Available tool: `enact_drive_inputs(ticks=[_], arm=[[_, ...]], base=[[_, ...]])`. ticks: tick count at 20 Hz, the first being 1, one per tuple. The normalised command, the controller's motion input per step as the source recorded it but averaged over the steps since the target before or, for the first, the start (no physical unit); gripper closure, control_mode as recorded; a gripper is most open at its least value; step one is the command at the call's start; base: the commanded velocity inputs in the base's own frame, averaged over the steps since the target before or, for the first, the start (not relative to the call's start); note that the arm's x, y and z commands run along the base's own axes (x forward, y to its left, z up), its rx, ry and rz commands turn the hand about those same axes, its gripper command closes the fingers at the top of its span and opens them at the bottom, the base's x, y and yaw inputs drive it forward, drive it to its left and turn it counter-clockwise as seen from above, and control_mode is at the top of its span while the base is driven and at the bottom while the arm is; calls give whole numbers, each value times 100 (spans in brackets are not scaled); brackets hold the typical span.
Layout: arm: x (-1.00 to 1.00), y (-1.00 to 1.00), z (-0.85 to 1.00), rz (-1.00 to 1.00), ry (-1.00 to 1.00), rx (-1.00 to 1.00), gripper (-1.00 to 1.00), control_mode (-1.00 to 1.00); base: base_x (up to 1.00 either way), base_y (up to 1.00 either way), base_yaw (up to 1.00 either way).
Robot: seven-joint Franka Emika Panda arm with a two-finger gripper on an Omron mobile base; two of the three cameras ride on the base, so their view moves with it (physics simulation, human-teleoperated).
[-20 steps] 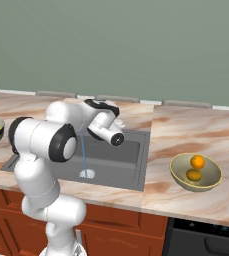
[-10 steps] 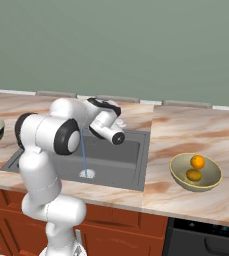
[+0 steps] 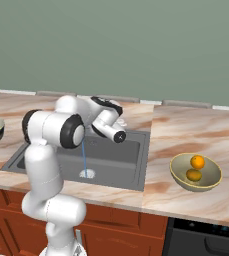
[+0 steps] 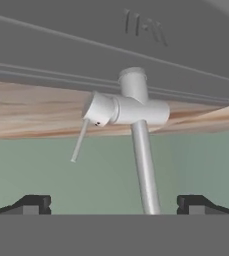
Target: Pick the oranges from the sink and place them in one bowl. Place the corn in the other bowl. Then turn off the sink faucet.
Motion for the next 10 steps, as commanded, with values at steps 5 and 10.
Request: enact_drive_inputs(ticks=[5, 10], arm=[[30, 0, -18, 0, 0, 0, -100, -100], [32, 0, -13, 0, 0, 0, -100, -100]], base=[[0, 0, 0], [0, 0, 0]])
